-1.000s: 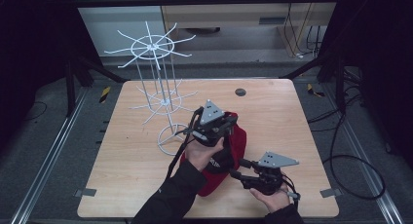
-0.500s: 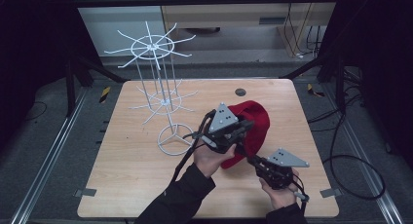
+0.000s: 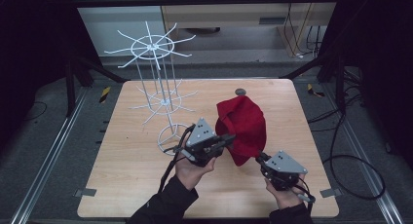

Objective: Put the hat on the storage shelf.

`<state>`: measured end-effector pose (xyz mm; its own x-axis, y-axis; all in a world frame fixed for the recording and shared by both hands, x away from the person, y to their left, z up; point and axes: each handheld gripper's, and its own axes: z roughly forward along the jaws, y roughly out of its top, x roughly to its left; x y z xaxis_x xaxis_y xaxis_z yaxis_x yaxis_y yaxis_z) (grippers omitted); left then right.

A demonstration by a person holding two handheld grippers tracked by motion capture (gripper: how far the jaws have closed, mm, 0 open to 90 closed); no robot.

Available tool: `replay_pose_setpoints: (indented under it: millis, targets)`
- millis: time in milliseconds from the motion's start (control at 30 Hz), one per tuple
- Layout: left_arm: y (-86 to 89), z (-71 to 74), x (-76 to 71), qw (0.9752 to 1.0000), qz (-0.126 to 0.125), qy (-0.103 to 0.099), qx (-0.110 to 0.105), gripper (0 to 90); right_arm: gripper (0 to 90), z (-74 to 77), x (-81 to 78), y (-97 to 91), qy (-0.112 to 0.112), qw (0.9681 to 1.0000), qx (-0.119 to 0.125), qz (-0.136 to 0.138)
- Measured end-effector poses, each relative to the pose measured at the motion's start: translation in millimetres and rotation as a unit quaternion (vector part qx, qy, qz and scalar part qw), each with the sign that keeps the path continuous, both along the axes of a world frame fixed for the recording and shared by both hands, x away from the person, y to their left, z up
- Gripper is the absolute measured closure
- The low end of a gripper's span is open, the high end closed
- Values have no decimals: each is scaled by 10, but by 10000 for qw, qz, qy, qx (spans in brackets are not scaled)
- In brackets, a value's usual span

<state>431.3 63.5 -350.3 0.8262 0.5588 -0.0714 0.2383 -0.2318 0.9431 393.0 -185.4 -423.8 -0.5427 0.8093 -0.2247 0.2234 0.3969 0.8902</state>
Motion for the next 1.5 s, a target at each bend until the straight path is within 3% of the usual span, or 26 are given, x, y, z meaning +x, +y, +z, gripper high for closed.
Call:
replay_pose_setpoints:
  millis: [267, 467, 667, 933, 1033, 1400, 1500]
  targets:
    - [289, -174, -146, 9998, 79, 81, 158, 885, 845, 25, -72, 133, 155, 9982, -89, 574]
    - [537, -319, -247, 9992, 207, 209, 261, 884, 845, 8, -139, 287, 313, 9942, -247, 997]
    - [754, -530, -326, 9972, 427, 335, 520, 884, 844, -62, -182, 462, 398, 9906, -274, 1279]
    - [931, -700, -404, 9935, 582, 541, 816, 883, 844, -153, -218, 685, 471, 9853, -519, 1558]
    - [971, -795, -438, 9913, 628, 634, 969, 883, 843, -200, -226, 761, 580, 9837, -543, 1613]
    - [1172, -1127, -430, 9816, 808, 1067, 1359, 880, 828, -425, -192, 1116, 791, 9750, -1138, 1739]
    - [1157, -1178, -440, 9792, 798, 1076, 1521, 878, 809, -444, -196, 1114, 811, 9743, -1124, 1775]
